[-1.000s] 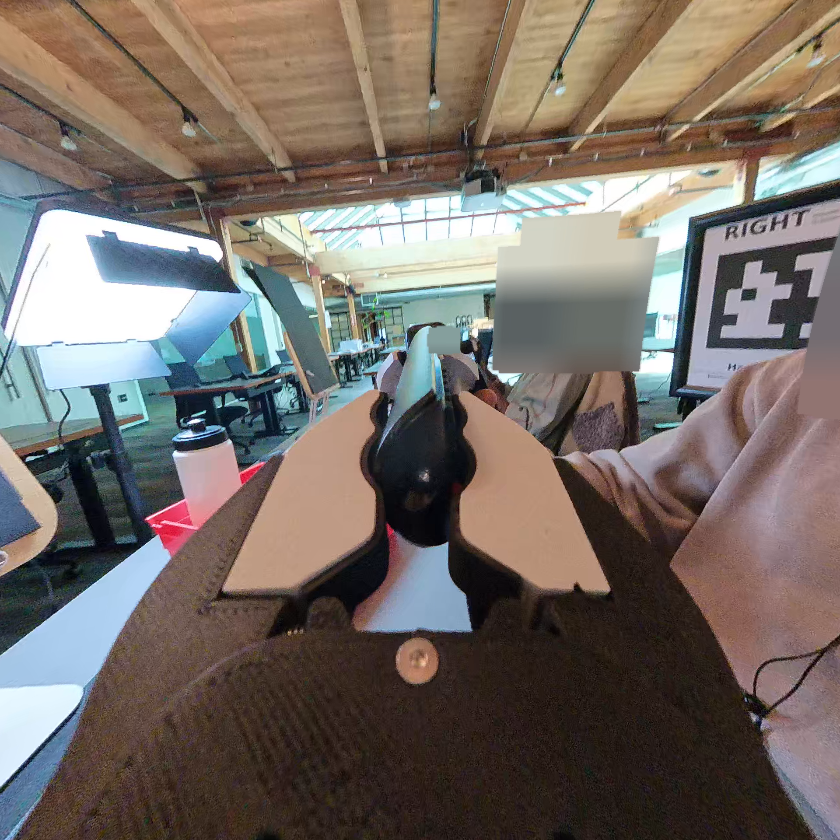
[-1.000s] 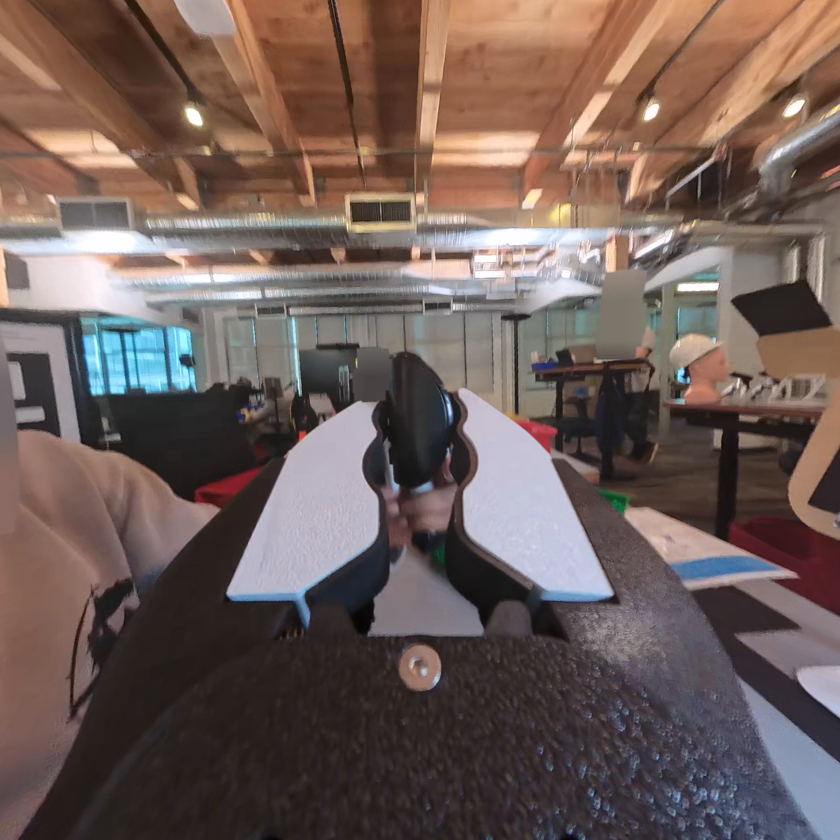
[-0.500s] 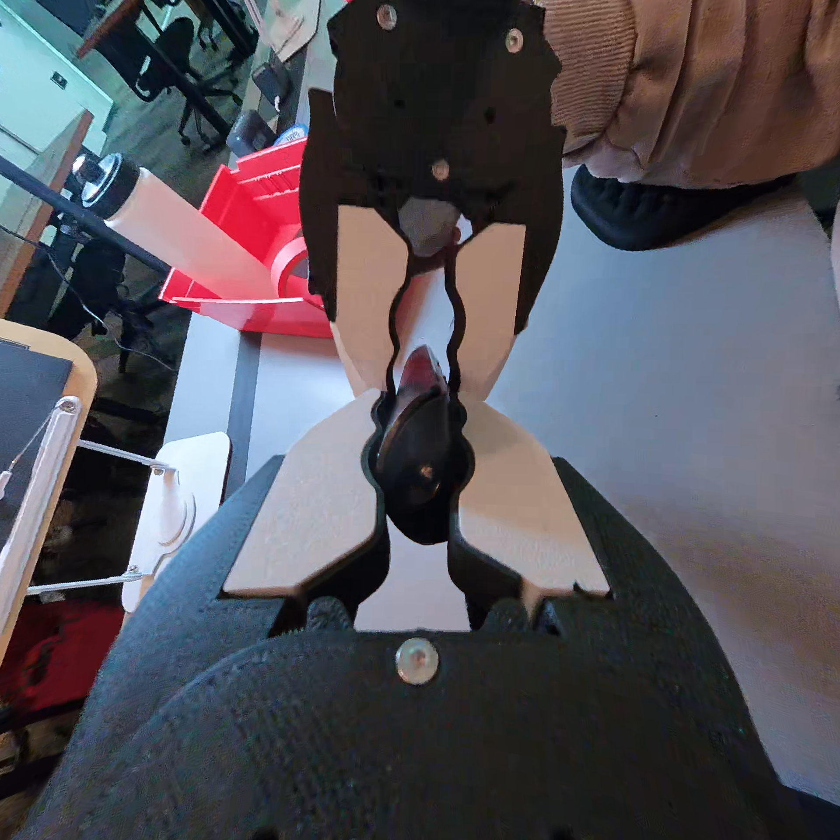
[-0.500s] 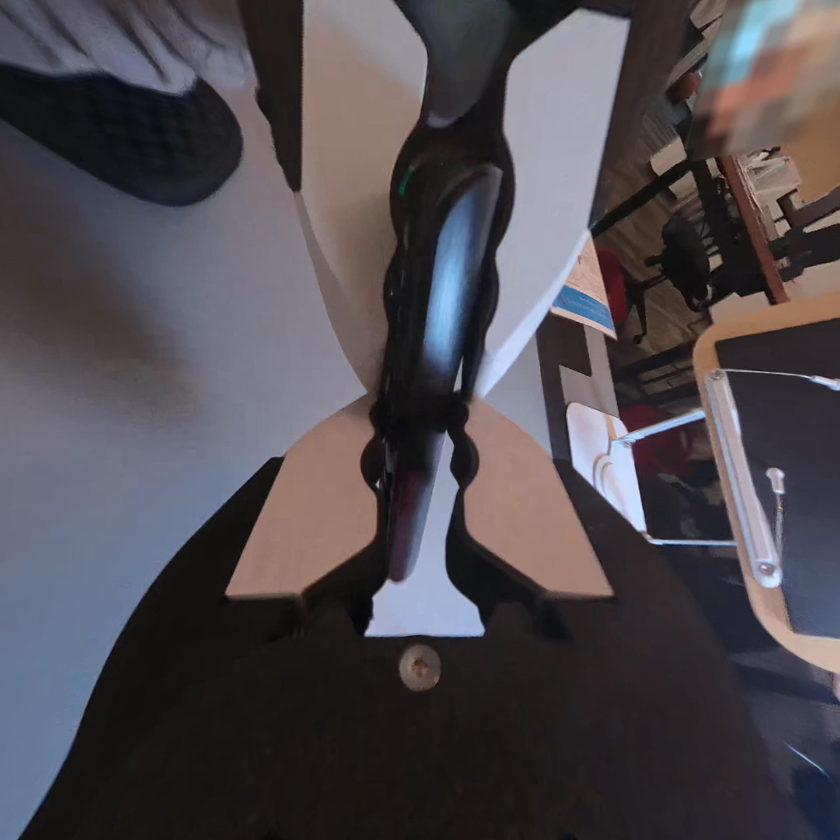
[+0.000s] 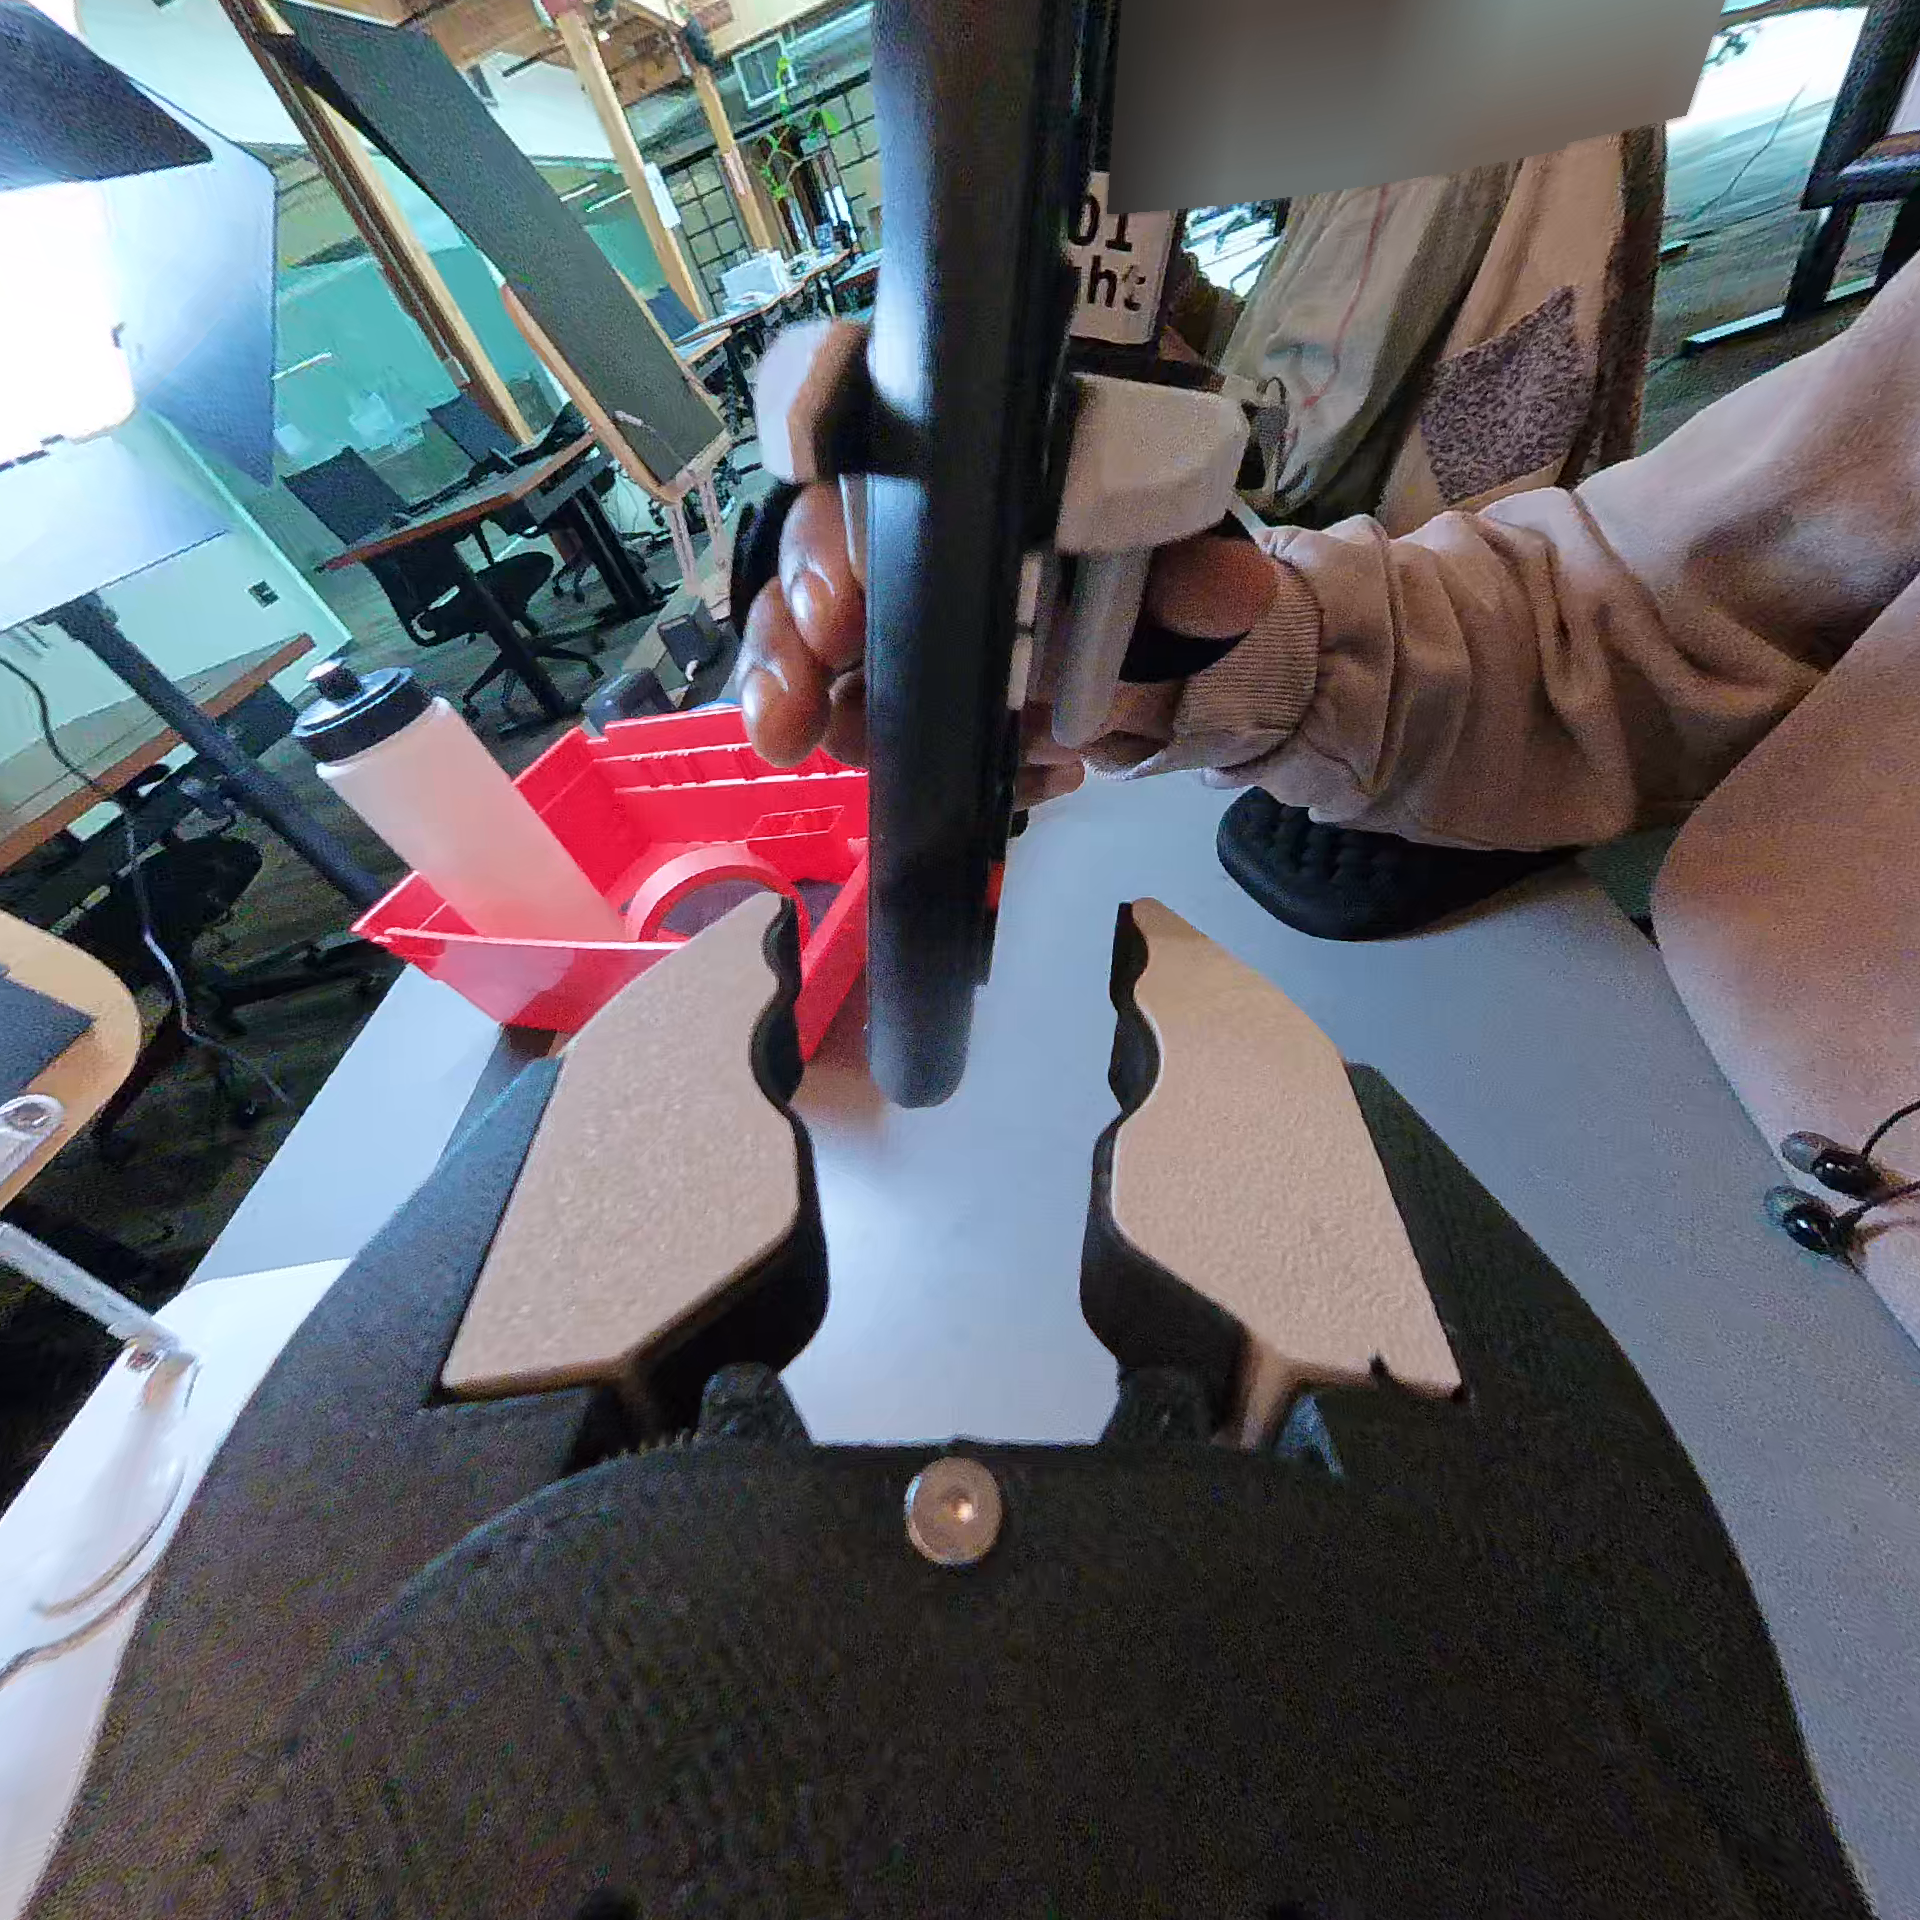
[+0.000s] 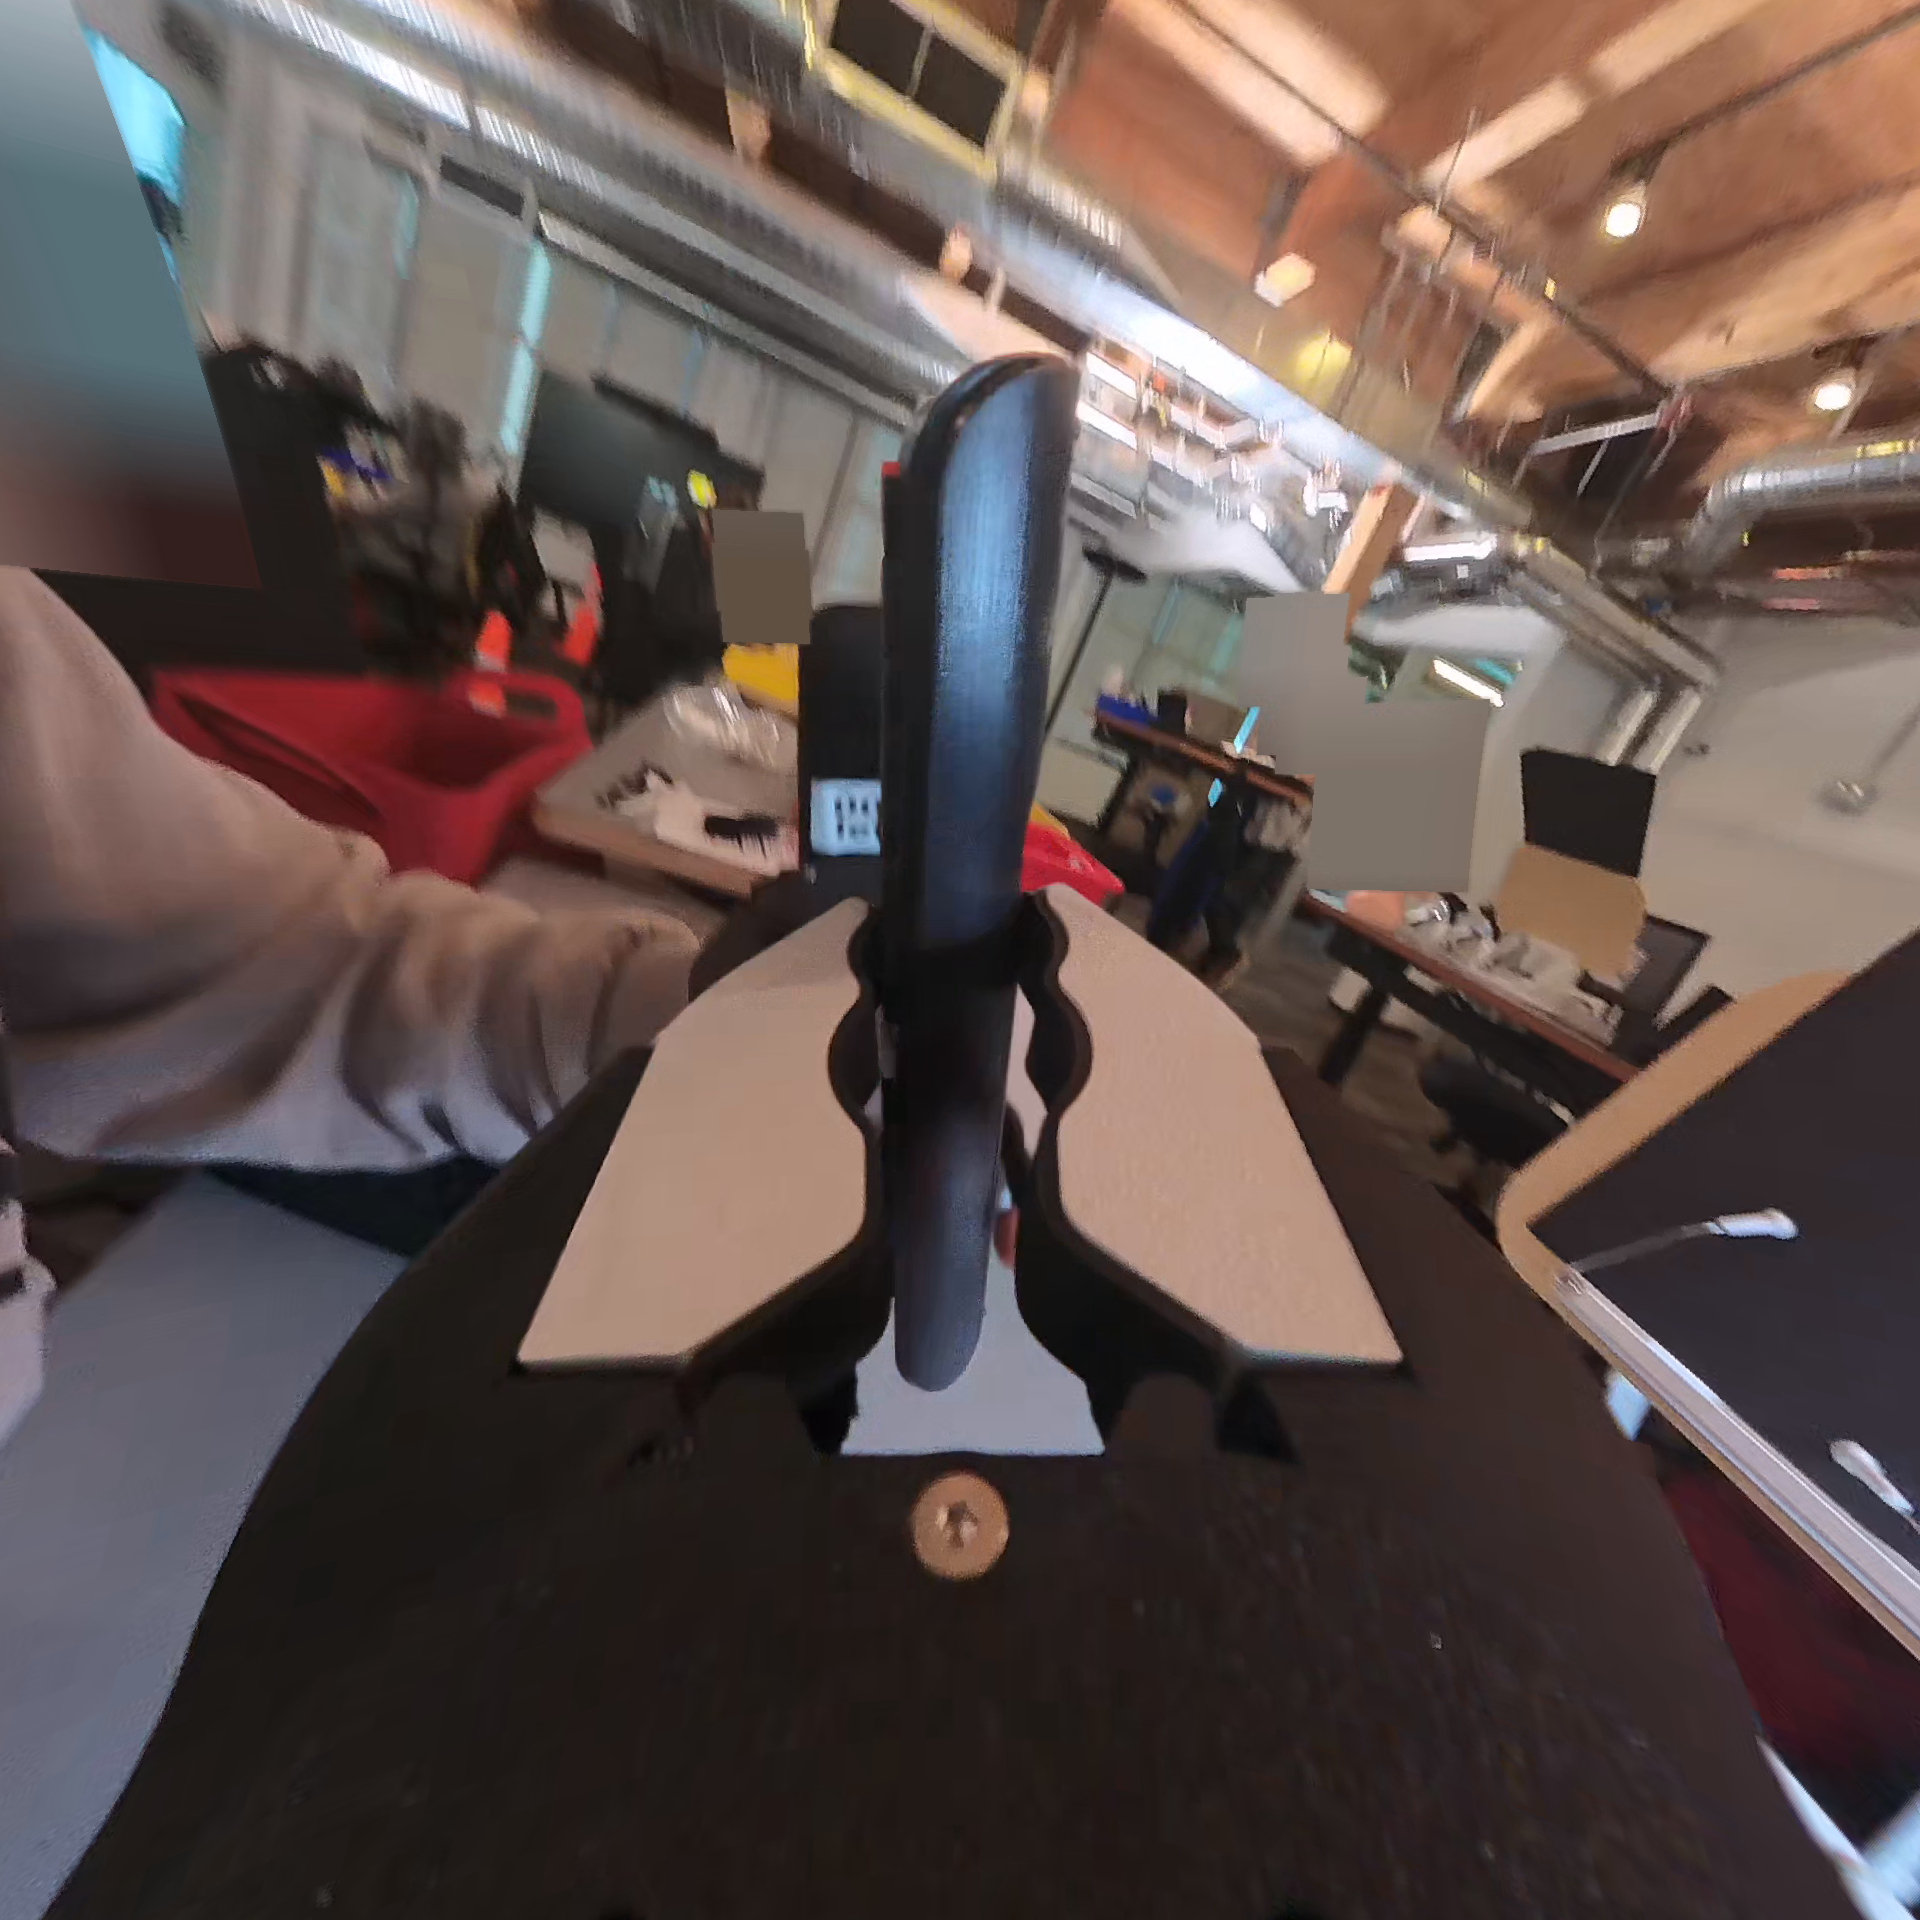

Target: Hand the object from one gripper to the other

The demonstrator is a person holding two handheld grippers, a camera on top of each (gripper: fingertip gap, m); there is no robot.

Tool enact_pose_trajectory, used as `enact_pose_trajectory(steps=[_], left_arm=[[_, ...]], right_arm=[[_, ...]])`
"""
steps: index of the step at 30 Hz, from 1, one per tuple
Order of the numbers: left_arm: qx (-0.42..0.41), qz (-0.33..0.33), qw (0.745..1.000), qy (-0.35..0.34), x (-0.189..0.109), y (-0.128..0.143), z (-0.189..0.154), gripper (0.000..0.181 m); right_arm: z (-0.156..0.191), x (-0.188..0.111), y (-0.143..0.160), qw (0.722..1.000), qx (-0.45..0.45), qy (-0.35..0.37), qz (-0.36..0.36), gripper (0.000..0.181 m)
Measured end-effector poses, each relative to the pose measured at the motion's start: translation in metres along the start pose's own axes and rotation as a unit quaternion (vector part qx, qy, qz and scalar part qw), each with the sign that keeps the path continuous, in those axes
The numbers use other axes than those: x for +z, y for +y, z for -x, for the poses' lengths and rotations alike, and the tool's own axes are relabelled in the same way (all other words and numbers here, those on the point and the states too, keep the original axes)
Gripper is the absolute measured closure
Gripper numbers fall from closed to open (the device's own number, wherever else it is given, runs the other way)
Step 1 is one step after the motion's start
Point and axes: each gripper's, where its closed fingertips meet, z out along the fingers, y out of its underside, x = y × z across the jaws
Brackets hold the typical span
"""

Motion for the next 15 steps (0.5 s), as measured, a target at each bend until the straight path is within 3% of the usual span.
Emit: enact_pose_trajectory(steps=[2,4,15], left_arm=[[0.016,-0.032,0.999,0.011,0.010,-0.006,-0.010,0.132],[0.038,-0.056,0.998,-0.014,0.012,-0.012,-0.009,0.156],[0.063,0.091,0.993,-0.047,-0.010,0.017,0.013,0.157]], right_arm=[[0.007,0.000,-0.008,0.999,0.020,-0.021,-0.027,0.157],[0.013,0.001,-0.008,0.999,0.007,-0.034,-0.028,0.156],[-0.008,-0.028,0.013,0.991,-0.055,-0.019,0.117,0.153]])
